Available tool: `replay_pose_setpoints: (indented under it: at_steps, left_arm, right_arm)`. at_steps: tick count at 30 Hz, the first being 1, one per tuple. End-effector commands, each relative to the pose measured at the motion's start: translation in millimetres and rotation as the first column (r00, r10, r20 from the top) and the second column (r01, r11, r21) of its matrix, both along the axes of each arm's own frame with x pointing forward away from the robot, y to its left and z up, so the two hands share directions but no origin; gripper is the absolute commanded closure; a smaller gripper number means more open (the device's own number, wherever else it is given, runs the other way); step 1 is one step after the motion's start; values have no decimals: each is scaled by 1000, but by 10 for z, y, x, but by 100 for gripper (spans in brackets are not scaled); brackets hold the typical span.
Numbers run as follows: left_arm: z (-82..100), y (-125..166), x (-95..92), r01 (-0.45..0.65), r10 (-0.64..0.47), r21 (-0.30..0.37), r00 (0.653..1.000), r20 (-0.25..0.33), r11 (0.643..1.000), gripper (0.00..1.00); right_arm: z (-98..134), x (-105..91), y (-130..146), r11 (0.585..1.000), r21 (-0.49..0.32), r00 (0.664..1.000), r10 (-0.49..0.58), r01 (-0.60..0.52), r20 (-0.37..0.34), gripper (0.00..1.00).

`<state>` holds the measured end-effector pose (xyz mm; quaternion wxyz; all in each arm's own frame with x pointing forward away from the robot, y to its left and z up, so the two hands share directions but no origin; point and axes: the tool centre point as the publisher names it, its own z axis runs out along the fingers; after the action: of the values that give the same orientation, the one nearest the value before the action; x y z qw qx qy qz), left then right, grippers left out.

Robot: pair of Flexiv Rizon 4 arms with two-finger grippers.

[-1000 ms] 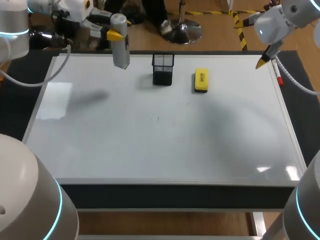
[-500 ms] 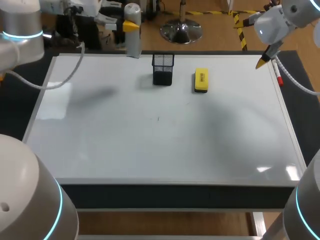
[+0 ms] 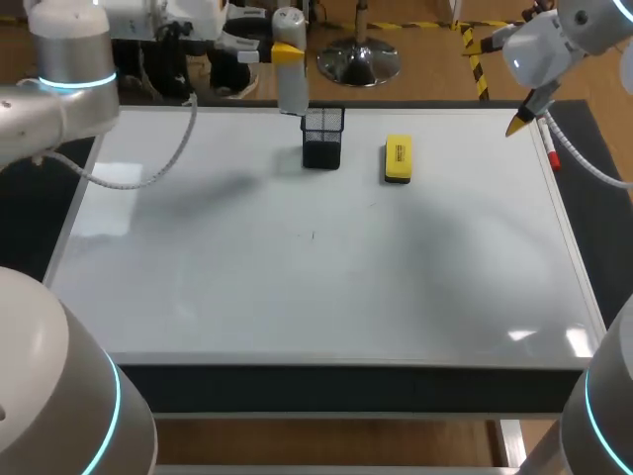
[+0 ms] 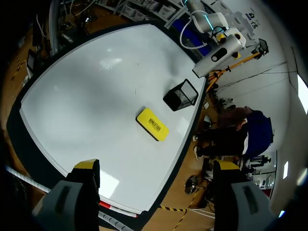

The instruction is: Pick up the inspection probe, press it on each red-marked spot on the whiteboard one by one, put down the probe, pick up the eraser, and wipe off all the red marks.

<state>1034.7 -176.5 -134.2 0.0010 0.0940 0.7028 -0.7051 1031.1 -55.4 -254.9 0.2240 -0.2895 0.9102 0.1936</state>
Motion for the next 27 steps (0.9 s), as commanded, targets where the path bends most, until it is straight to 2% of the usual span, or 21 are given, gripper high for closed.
replay_pose_setpoints:
  at_steps: [1, 8, 27]
  left_arm:
    - [-36, -106, 117, 37, -37, -10, 999, -9, 999, 100]
    - [-99, -231, 170, 3, -3, 5, 1000, -13, 1000, 100]
    - [-289, -417, 353, -40, 37, -38, 997, -63, 999, 100]
  right_arm:
    - [5, 1, -4, 1000, -4, 1000, 1, -1, -1, 0]
    - [5, 1, -4, 1000, -4, 1000, 1, -1, -1, 0]
    - [5, 1, -4, 1000, -4, 1000, 1, -1, -1, 0]
